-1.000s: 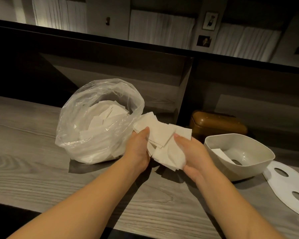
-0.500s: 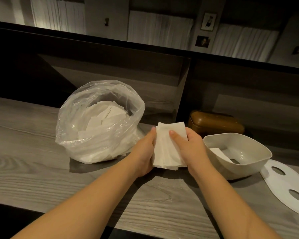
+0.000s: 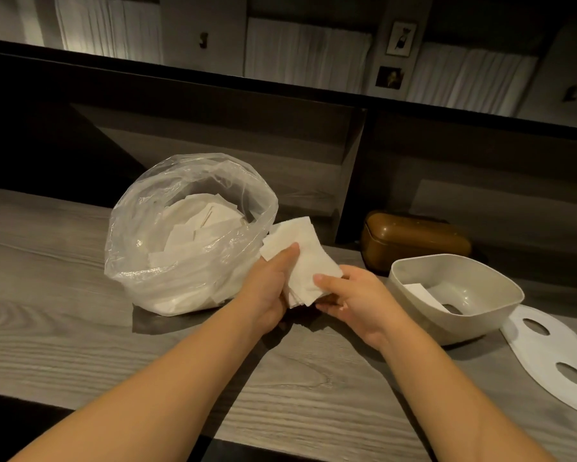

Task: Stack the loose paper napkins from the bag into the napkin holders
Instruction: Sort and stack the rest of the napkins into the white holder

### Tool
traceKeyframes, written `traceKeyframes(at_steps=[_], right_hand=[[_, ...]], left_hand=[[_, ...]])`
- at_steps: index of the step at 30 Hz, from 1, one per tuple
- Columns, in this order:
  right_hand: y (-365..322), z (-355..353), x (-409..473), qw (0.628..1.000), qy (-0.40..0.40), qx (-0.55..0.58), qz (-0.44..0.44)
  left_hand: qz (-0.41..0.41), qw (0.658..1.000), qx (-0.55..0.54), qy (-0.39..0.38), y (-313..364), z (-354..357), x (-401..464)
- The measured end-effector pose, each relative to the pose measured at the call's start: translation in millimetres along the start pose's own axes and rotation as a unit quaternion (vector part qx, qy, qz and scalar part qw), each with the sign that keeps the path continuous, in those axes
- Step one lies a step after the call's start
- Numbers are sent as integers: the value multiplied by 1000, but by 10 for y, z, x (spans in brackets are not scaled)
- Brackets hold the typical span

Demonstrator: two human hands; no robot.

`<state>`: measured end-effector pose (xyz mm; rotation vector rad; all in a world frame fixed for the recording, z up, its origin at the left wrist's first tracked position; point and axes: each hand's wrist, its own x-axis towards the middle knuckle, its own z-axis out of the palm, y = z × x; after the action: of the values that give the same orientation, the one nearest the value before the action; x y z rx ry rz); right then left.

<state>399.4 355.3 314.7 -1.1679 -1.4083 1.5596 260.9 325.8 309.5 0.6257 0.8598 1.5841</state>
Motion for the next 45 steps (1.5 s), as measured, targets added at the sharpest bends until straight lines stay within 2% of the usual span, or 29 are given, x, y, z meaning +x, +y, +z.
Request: traceKeyframes(at_steps=[2, 4, 5, 7, 8, 11, 15, 18, 21, 25, 30, 35, 39, 42, 45], right_hand=[[-20, -42, 3, 993, 26, 111, -25], [-31, -103, 17, 985, 55, 157, -35], [-9, -124, 34, 988, 71, 128, -40], [48, -145, 69, 992, 106, 23, -58], [66, -149, 80, 989, 122, -15, -77], [82, -175, 85, 980, 127, -41, -150], [144, -222, 98, 978, 65, -153, -125], [166, -231, 110, 977, 33, -155, -141], [160, -193, 113, 970, 22, -202, -136], [174, -255, 158, 975, 77, -176, -115], [173, -249, 154, 965, 83, -196, -156], [204, -325, 176, 963, 74, -216, -142], [190, -327, 172, 955, 93, -207, -192], [191, -315, 178, 962, 83, -201, -166], [188, -309, 176, 963, 61, -228, -131]], left_hand=[[32, 999, 5, -17, -2, -37, 41], [61, 996, 66, -23, 2, -100, 94], [86, 985, 147, -21, -12, -141, 126], [136, 938, 317, -29, -41, -195, 159], [161, 922, 352, -35, -42, -220, 165], [203, 906, 367, -49, -9, -286, 172], [155, 869, 457, -108, 21, -325, 134], [140, 864, 448, -183, 6, -301, 104], [137, 837, 480, -224, -17, -267, 97], [145, 854, 474, -159, 7, -269, 113], [141, 849, 468, -201, -24, -269, 108], [160, 850, 472, -171, 5, -301, 114], [175, 850, 473, -151, 10, -292, 112], [167, 855, 468, -145, 9, -305, 130], [135, 840, 491, -186, 7, -304, 126]])
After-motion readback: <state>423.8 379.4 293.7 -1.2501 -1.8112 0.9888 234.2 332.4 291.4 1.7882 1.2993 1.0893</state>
